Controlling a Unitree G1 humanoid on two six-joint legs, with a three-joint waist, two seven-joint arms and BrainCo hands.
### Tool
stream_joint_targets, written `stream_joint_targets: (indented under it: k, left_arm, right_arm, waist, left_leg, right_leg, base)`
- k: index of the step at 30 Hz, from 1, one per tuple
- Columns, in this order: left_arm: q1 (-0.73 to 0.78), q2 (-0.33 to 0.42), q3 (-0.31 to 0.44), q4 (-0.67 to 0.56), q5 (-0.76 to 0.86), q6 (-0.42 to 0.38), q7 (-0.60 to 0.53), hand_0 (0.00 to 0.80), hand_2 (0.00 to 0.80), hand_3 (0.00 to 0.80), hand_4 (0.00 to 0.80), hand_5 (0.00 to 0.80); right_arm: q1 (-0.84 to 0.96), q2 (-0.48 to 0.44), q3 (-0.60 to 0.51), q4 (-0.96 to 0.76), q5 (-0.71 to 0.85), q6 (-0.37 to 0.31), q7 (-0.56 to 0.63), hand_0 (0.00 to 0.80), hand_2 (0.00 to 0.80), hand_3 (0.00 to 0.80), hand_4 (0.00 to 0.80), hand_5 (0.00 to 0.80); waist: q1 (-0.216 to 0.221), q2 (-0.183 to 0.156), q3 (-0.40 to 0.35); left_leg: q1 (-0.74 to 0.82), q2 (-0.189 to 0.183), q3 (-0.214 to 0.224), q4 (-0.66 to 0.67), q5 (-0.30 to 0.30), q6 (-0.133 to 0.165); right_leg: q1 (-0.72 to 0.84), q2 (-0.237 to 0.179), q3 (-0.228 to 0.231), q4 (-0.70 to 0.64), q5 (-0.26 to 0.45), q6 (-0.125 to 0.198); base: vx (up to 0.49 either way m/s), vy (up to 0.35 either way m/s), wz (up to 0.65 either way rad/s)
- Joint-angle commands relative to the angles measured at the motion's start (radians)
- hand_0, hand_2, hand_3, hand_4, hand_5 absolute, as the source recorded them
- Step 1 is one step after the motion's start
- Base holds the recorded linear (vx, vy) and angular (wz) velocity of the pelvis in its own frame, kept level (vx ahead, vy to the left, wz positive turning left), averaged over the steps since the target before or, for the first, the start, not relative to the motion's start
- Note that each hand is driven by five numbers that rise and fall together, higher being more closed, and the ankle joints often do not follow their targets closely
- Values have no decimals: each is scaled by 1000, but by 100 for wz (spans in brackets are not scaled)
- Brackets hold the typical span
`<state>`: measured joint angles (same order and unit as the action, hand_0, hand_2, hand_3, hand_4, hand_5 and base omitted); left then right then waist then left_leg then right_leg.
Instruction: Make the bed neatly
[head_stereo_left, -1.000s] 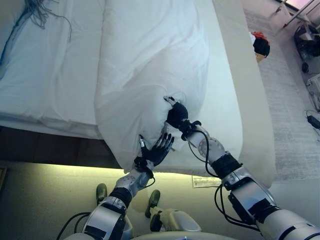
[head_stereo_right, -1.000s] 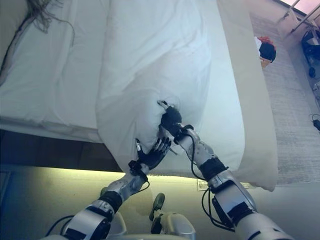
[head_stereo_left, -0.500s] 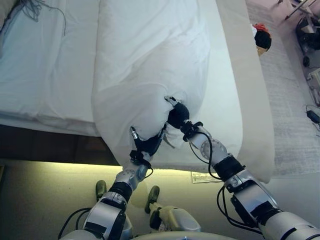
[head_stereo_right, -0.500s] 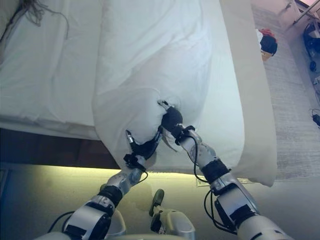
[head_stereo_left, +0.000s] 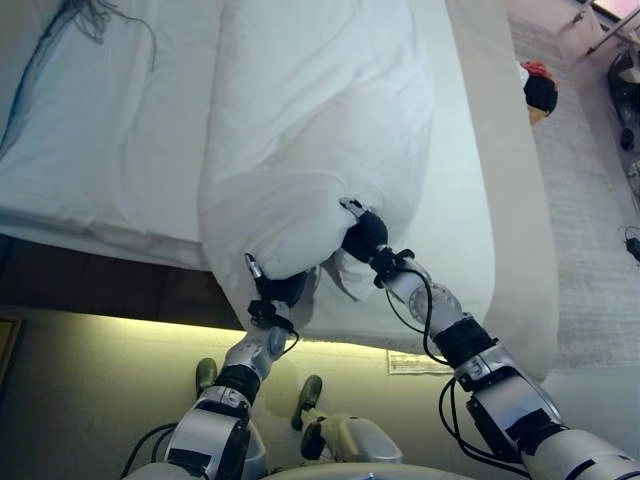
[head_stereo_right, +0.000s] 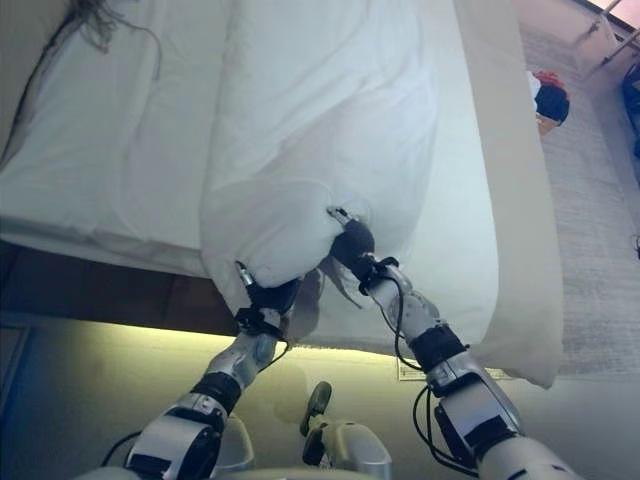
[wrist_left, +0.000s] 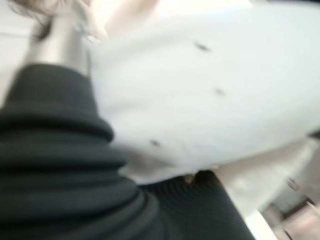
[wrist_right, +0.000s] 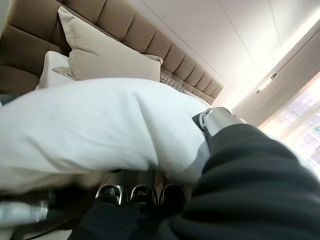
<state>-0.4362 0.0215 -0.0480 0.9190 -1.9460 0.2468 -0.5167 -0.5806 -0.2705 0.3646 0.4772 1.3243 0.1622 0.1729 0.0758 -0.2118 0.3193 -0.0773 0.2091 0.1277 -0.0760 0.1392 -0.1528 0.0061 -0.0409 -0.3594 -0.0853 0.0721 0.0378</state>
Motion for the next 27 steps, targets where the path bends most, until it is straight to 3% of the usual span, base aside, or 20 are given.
stream_joint_targets:
  k: [1, 9, 10, 11, 22, 27]
  left_arm:
    - [9, 20, 44, -16, -26, -54, -6, 0, 0, 0, 0, 0]
    - [46, 47, 151, -97, -26, -157, 31, 0, 0, 0, 0, 0]
    - [51, 49, 160, -110, -26, -173, 41, 0, 0, 0, 0, 0]
    - [57, 51, 168, -116, -26, -182, 44, 0, 0, 0, 0, 0]
    - [167, 112, 285, -154, -26, -177, 34, 0, 0, 0, 0, 0]
    - [207, 142, 336, -134, -26, -146, 19, 0, 0, 0, 0, 0]
  right_arm:
    - [4, -24, -89, -128, 3, -18, 120, 800, 800, 800, 800, 800]
    - [99, -34, -87, -117, -109, 57, 140, 800, 800, 800, 800, 800]
    - [117, -37, -84, -117, -131, 74, 135, 333, 333, 333, 333, 333]
    - [132, -41, -83, -118, -147, 90, 128, 0, 0, 0, 0, 0]
    - [486, -88, -112, -90, -333, 255, 296, 0, 0, 0, 0, 0]
    - [601, -74, -123, 17, -461, 329, 384, 0, 0, 0, 0, 0]
  waist:
    - [21, 0, -94]
    - [22, 28, -146]
    - [20, 31, -154]
    - [19, 33, -160]
    - [-23, 80, -237]
    - [-42, 106, -260]
  left_leg:
    - [28, 5, -21, -2, -97, 8]
    - [52, -12, -32, -11, -95, 6]
    - [57, -14, -32, -11, -96, 5]
    - [61, -15, -32, -11, -97, 4]
    - [117, -30, -12, -11, -101, -3]
    - [136, -39, 0, -11, -100, -5]
  right_leg:
    - [22, -94, -15, 49, -47, 90]
    - [61, -103, -24, 21, -45, 92]
    - [66, -103, -24, 17, -45, 92]
    - [71, -103, -24, 14, -45, 92]
    - [125, -117, -12, 1, -59, 96]
    - [139, -126, -2, -2, -60, 99]
  base:
    - [55, 67, 11]
    - [43, 70, 7]
    - [62, 69, 2]
    - [68, 81, 0]
    - [49, 89, 0]
    - [-12, 99, -7]
